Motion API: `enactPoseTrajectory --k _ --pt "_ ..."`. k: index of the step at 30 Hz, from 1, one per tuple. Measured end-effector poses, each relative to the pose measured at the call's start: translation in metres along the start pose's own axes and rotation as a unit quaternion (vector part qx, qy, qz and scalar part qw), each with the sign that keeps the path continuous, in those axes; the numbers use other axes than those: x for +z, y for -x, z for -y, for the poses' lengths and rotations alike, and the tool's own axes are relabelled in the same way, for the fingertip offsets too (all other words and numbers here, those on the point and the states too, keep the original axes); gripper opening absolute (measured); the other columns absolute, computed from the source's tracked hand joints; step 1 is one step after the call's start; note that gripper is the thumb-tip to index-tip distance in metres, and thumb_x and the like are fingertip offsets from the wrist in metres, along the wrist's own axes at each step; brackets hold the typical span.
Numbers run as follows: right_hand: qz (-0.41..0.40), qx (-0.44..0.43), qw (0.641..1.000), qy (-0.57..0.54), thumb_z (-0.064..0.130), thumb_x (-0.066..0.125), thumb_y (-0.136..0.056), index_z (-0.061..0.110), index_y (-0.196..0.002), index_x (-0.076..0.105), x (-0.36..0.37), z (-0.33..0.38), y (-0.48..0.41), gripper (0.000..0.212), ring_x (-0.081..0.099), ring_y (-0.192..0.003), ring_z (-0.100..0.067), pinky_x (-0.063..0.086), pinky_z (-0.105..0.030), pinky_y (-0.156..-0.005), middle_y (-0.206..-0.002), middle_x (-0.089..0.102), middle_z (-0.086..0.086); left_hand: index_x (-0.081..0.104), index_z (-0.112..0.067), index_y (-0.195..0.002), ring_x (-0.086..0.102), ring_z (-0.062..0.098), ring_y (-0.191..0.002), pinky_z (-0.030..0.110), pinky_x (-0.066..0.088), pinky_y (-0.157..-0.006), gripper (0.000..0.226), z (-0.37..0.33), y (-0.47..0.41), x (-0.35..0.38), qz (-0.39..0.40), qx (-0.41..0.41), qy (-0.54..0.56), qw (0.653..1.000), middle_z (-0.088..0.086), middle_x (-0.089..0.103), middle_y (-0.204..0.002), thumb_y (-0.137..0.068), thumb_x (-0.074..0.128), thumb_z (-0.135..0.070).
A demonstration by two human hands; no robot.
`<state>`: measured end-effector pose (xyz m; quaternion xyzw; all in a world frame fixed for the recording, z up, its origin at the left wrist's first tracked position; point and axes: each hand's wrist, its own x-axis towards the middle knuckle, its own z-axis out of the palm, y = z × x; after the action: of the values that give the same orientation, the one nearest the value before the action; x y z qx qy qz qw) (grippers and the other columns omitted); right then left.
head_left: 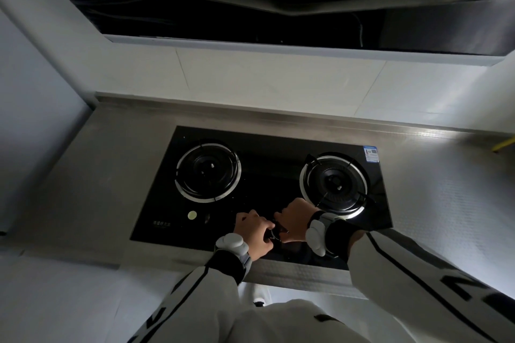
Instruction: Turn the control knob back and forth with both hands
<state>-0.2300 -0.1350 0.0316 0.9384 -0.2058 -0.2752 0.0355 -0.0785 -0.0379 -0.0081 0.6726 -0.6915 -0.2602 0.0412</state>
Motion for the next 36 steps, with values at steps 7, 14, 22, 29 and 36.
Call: enactPoseTrajectory --k 7,14,22,29,36 --pt "0.005 0.040 0.999 -0.019 0.060 0.042 -0.100 0.010 -0.101 0.074 0.004 0.006 0.000 0.059 0.073 -0.087 -0.030 0.040 -0.034 -0.067 -0.094 0.077 -0.006 0.066 -0.033 -0.130 0.048 0.015 -0.128 0.031 0.022 -0.106 0.053 -0.004 0.005 0.001 -0.041 -0.030 0.041 0.998 -0.008 0.068 -0.124 -0.077 0.071 -0.039" --pt "0.019 0.029 0.999 -0.008 0.063 0.051 -0.092 0.011 -0.115 0.066 0.005 -0.004 0.009 0.058 0.073 -0.088 -0.032 0.055 -0.035 -0.078 -0.097 0.077 -0.008 0.066 -0.038 -0.126 0.054 0.016 -0.122 0.038 0.030 -0.111 0.051 -0.013 -0.001 0.006 -0.047 -0.076 0.028 0.996 -0.009 0.070 -0.118 -0.079 0.073 -0.055" --pt "0.038 0.066 0.995 -0.062 0.033 0.063 -0.094 0.008 -0.137 0.048 0.008 -0.003 0.020 0.051 0.073 -0.098 -0.036 0.046 -0.037 -0.072 -0.107 0.075 -0.013 0.070 -0.032 -0.111 0.059 0.017 -0.112 0.043 0.031 -0.105 0.059 -0.029 -0.009 0.015 -0.085 -0.093 -0.033 0.991 -0.011 0.077 -0.102 -0.074 0.061 -0.077" --pt "0.013 0.097 0.991 -0.096 0.031 0.061 -0.095 0.012 -0.139 0.047 0.019 0.003 0.026 0.050 0.073 -0.098 -0.037 0.041 -0.036 -0.068 -0.107 0.076 -0.013 0.072 -0.030 -0.108 0.060 0.020 -0.106 0.040 0.035 -0.093 0.053 -0.031 -0.018 0.010 -0.077 -0.051 -0.089 0.992 -0.008 0.077 -0.099 -0.079 0.060 -0.072" --pt "-0.018 0.122 0.986 -0.114 0.042 0.061 -0.093 0.012 -0.131 0.052 0.036 0.006 0.026 0.049 0.074 -0.097 -0.038 0.052 -0.039 -0.077 -0.107 0.076 -0.013 0.071 -0.032 -0.098 0.063 0.024 -0.101 0.040 0.039 -0.079 0.037 -0.018 -0.033 -0.005 -0.024 0.086 -0.166 0.982 -0.006 0.075 -0.096 -0.083 0.061 -0.064"
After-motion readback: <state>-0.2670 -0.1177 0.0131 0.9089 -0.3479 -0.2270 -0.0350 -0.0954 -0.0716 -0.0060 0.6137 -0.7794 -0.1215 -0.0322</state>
